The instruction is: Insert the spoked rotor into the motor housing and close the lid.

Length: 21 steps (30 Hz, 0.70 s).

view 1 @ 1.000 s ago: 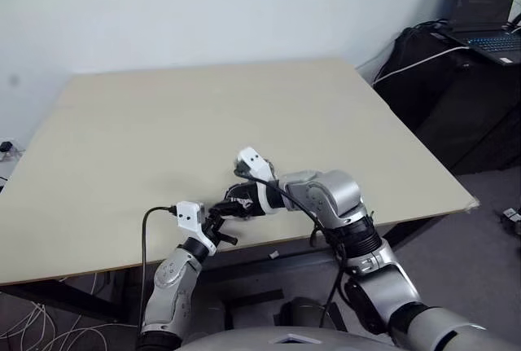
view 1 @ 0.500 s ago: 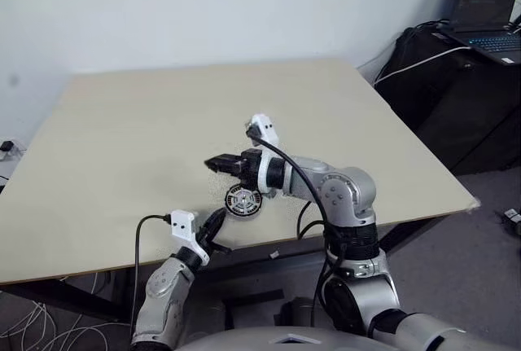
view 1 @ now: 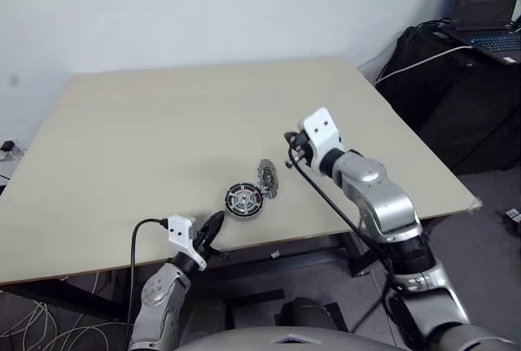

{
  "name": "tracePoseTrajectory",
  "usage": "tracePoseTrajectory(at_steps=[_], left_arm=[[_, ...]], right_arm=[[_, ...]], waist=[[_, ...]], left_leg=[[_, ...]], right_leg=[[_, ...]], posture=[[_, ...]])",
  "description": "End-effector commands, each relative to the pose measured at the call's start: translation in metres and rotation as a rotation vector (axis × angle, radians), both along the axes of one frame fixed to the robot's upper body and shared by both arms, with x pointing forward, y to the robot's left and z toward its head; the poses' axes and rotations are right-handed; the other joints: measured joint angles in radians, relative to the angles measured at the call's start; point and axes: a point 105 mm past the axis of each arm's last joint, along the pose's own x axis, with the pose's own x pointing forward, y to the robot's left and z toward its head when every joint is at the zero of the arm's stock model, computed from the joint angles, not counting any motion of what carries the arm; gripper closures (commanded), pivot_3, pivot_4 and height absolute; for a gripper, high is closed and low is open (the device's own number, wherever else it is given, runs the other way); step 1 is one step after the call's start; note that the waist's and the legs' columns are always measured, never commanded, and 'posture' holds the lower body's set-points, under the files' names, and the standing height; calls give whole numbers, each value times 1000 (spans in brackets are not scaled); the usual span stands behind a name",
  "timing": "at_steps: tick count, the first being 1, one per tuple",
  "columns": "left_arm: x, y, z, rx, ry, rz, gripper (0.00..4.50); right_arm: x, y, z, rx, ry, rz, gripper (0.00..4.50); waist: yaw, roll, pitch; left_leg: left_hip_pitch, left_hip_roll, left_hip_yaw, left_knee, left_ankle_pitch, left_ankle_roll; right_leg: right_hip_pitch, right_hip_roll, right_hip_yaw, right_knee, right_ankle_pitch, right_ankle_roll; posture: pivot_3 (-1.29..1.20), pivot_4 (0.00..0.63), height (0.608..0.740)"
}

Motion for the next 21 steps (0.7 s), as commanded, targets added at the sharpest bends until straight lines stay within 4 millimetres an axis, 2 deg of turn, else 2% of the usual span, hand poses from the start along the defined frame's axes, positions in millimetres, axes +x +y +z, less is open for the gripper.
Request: tracePoseTrajectory(at_steps=[1, 5, 9, 21], left_arm=[[2, -6, 8, 17, -60, -58, 4500], [7, -2, 6, 15, -51, -78, 4500], [12, 3, 5, 11, -42, -89, 4500], [15, 15, -6, 10, -17, -77, 4500]], right_arm=[[-14, 4, -8, -2, 16, 60, 4462], [-19, 5, -20, 67, 60, 13, 4462], [-19, 15, -28, 141, 69, -32, 4462], [-16, 54, -30, 254, 45, -63, 4462]], waist=[[-1, 0, 0], [-2, 0, 1], [1, 0, 1], [0, 0, 1]], left_leg=[[0, 0, 0, 0, 0, 0], [1, 1, 0, 0, 0, 0], [1, 2, -1, 0, 0, 0], [0, 1, 0, 0, 0, 0]], right_leg=[[0, 0, 0, 0, 0, 0], [0, 1, 0, 1, 0, 0], [0, 1, -1, 1, 0, 0], [0, 1, 0, 1, 0, 0]], posture=[[0, 0, 740], [0, 0, 740], [0, 0, 740], [0, 0, 740]])
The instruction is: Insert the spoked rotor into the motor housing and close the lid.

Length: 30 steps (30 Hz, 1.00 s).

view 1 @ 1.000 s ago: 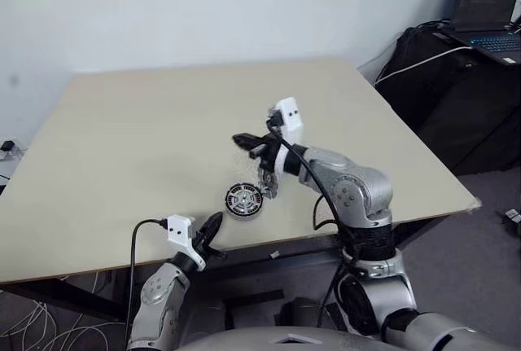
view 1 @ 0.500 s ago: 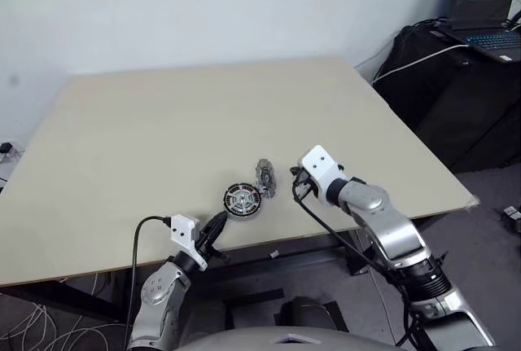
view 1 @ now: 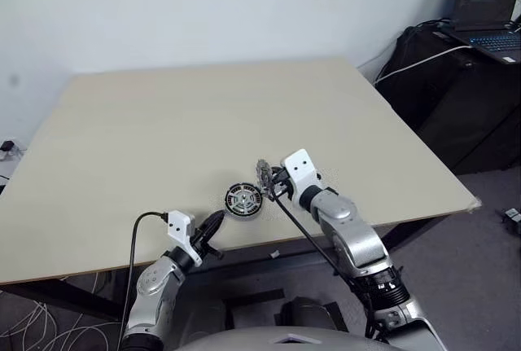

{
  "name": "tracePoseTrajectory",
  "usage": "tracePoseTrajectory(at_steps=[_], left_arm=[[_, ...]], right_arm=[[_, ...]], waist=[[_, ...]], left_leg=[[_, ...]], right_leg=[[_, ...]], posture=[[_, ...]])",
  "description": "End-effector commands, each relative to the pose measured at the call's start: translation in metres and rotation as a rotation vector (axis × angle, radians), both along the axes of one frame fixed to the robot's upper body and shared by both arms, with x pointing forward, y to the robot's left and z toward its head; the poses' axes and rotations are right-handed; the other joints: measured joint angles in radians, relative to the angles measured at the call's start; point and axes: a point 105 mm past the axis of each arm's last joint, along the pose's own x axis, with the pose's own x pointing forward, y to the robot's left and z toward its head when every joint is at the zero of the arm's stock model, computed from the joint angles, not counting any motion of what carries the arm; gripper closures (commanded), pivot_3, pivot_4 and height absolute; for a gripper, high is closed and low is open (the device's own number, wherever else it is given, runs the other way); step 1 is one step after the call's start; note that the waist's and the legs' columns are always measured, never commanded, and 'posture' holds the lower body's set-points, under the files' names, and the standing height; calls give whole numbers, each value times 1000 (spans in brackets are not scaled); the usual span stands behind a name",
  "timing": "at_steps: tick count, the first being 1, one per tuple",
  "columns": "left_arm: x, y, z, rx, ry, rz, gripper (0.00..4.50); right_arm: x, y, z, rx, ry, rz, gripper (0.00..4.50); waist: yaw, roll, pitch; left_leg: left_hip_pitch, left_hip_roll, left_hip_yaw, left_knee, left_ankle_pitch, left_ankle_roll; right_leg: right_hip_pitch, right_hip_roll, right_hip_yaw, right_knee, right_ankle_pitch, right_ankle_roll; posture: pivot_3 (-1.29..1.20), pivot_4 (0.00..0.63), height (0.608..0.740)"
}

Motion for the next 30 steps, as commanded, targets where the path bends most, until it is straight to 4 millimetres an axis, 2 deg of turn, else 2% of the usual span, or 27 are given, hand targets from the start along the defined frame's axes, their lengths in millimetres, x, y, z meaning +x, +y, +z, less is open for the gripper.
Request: tracePoseTrajectory(at_steps=[1, 8, 13, 17, 30], left_arm=[[5, 4, 5, 1, -36, 2, 4500], [3, 4, 3, 0, -32, 6, 4500], [2, 4, 3, -3, -32, 16, 4500], [0, 6, 1, -1, -31, 21, 4500], [-1, 8, -3, 3, -27, 24, 4500]], right_arm=[[4, 11, 13, 28, -56, 9, 4462], [10, 21, 14, 64, -54, -10, 4462], [3, 45, 4, 89, -1, 52, 4462], [-2, 54, -5, 82, 24, 80, 4462], [-5, 58, -25, 70, 87, 78, 4462]], waist=[[0, 0, 0], [-2, 0, 0], [-4, 0, 0], [-6, 0, 0], [-9, 0, -1]], left_leg=[[0, 0, 0, 0, 0, 0], [0, 0, 0, 0, 0, 0], [0, 0, 0, 0, 0, 0], [0, 0, 0, 0, 0, 0], [1, 0, 0, 0, 0, 0]], right_leg=[[0, 0, 0, 0, 0, 0], [0, 0, 0, 0, 0, 0], [0, 1, 0, 0, 0, 0], [0, 1, 1, 0, 0, 0], [0, 1, 1, 1, 0, 0]], posture=[[0, 0, 740], [0, 0, 740], [0, 0, 740], [0, 0, 740], [0, 0, 740]])
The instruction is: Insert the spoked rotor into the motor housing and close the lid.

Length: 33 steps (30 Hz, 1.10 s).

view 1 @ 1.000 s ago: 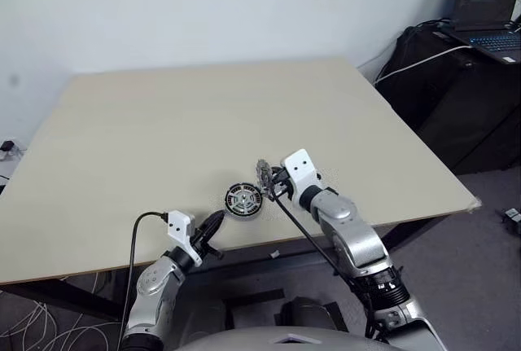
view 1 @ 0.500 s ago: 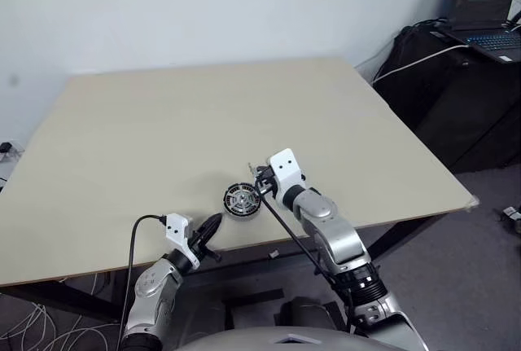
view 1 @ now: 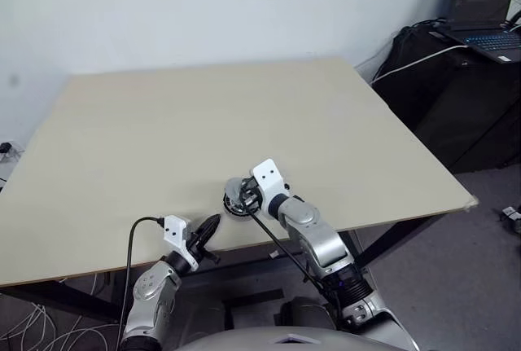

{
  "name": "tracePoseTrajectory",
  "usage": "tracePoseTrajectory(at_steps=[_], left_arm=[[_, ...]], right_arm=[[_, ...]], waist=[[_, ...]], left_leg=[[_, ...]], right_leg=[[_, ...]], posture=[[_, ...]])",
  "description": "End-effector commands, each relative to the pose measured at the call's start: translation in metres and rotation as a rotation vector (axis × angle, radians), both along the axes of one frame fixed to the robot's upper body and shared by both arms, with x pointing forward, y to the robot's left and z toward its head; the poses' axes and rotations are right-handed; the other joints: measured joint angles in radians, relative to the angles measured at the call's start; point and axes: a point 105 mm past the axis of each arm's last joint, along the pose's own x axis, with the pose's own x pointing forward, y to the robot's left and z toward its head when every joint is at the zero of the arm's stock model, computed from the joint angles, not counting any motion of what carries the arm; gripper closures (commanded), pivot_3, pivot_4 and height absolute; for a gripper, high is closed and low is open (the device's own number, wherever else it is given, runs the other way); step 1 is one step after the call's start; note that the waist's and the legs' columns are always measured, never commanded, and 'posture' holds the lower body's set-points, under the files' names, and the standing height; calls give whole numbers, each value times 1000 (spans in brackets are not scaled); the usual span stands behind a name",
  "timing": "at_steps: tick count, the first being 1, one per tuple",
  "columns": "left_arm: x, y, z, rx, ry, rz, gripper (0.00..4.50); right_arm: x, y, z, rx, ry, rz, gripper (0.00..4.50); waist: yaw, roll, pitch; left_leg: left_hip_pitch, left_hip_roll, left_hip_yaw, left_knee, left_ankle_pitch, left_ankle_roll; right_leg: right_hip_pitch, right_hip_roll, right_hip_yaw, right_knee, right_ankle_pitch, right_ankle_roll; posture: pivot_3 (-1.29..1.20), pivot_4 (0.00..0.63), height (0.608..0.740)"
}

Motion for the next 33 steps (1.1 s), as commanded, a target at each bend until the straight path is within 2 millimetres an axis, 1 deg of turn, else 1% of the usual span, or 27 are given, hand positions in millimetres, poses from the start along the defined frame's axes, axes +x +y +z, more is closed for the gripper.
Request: tracePoseTrajectory(at_steps=[1, 7, 13, 16, 20, 21, 23, 25, 30, 33], left_arm=[[4, 2, 4, 2, -30, 7, 4500], [6, 2, 4, 2, -32, 12, 4500], [8, 2, 3, 3, -34, 14, 4500], [9, 1, 3, 3, -35, 13, 4500], [10, 1, 3, 3, -34, 11, 4500], [10, 1, 2, 2, -33, 10, 4500], [11, 0, 2, 2, -33, 8, 4500], [11, 0, 1, 2, -32, 7, 4500], [11, 0, 1, 2, -36, 10, 4500], [11, 1, 1, 3, -40, 15, 4500]], right_arm=[[2, 4, 4, 15, -13, 8, 4462], [-5, 2, -13, -16, 46, 27, 4462], [-9, 2, -19, -23, 80, 50, 4462], [-11, 5, -10, 16, 73, 80, 4462], [-12, 10, 20, 115, 25, 166, 4462], [-10, 9, 27, 127, 12, 186, 4288], [-8, 8, 33, 127, -2, 216, 3860], [-8, 8, 37, 123, -5, 247, 3268], [-9, 8, 32, 80, 12, 326, 1556], [-12, 8, 26, 51, 40, 390, 635]], waist=[[0, 0, 0], [1, 0, -1], [0, 1, -2], [0, 0, -3], [1, 1, -2], [1, 1, -2], [2, 1, -2], [3, 0, -3], [8, 1, -3], [8, 0, -3]], left_leg=[[0, 0, 0, 0, 0, 0], [2, 0, 0, 0, 0, 0], [3, 0, 0, 0, 0, 0], [3, 0, 0, 0, 0, 0], [2, 0, 0, 0, 0, 0], [2, 0, 0, 0, 0, 0], [2, 0, 0, 0, 0, 0], [3, 0, 0, 0, 0, 0], [2, 0, 0, 0, 0, 0], [2, 0, 0, 0, 0, 0]], right_leg=[[0, 0, 0, 0, 0, 0], [1, 0, 0, 0, 0, 0], [2, 0, 0, 1, 0, 0], [2, 0, 0, 1, 0, 0], [2, 0, 0, 0, 0, 0], [2, 0, 0, 1, 0, 0], [2, 0, 0, 1, 0, 0], [2, -1, 0, 1, 0, 0], [2, 0, 0, 1, 0, 0], [2, -1, 0, 0, 0, 0]], posture=[[0, 0, 740], [0, 0, 740], [0, 0, 740], [0, 0, 740], [0, 0, 740], [0, 0, 740], [0, 0, 740], [0, 0, 740], [0, 0, 740], [0, 0, 740]])
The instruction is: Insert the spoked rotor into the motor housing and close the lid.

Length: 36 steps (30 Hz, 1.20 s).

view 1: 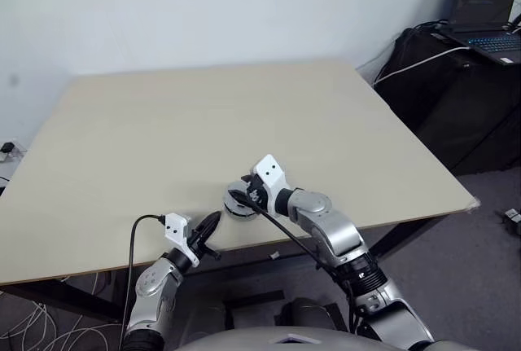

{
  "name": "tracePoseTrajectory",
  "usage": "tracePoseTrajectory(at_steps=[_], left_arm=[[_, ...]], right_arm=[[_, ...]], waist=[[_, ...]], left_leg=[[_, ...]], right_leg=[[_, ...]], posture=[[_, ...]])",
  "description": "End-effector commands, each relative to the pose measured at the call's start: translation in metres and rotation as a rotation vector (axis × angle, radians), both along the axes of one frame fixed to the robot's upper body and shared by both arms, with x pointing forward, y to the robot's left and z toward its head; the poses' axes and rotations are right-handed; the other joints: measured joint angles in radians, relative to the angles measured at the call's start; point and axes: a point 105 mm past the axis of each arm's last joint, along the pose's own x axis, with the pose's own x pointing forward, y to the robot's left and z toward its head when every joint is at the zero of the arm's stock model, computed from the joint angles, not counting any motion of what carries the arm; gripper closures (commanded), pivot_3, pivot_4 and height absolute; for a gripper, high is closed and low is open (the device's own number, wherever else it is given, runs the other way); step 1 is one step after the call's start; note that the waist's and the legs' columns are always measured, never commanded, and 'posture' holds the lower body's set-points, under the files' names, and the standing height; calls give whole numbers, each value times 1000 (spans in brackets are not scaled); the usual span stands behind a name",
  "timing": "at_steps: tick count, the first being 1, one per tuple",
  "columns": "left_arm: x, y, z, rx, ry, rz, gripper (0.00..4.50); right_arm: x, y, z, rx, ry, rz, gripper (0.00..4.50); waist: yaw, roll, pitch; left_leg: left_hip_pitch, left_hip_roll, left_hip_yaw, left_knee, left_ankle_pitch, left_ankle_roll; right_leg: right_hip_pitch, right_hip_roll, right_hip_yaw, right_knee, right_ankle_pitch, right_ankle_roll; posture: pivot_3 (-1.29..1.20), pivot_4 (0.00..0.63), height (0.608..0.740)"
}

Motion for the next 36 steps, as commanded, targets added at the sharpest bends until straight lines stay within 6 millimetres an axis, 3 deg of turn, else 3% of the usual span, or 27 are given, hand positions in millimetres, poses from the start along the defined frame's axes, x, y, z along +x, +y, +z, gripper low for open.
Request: tracePoseTrajectory(at_steps=[1, 2, 18, 24, 36], left_arm=[[4, 2, 3, 5, -22, 7, 4500], [4, 1, 3, 5, -23, 8, 4500], [1, 1, 5, 0, -33, 12, 4500], [-1, 1, 6, -1, -35, 8, 4500], [-5, 2, 9, -1, -32, 11, 4500]], right_arm=[[-1, 4, 5, -9, -7, 88, 308], [-1, 3, 3, -19, 1, 104, 16], [20, -20, 1, -82, 10, 186, 16], [19, -19, -11, -120, 39, 220, 16], [23, -8, -14, -125, 38, 248, 16]], waist=[[0, 0, 0], [0, 0, 0], [0, 0, 0], [-1, 0, 0], [-4, 0, 0]], left_leg=[[0, 0, 0, 0, 0, 0], [0, 0, 0, 0, 0, 0], [0, 0, 0, 0, 0, 0], [0, 0, 0, 0, 0, 0], [0, 0, 1, 0, 0, 0]], right_leg=[[0, 0, 0, 0, 0, 0], [0, 0, 0, 0, 0, 0], [0, 0, 0, 0, 2, -4], [0, 0, 0, 0, 2, -4], [0, 0, 0, 0, 3, -4]], posture=[[0, 0, 740], [0, 0, 740], [0, 0, 740], [0, 0, 740], [0, 0, 740]])
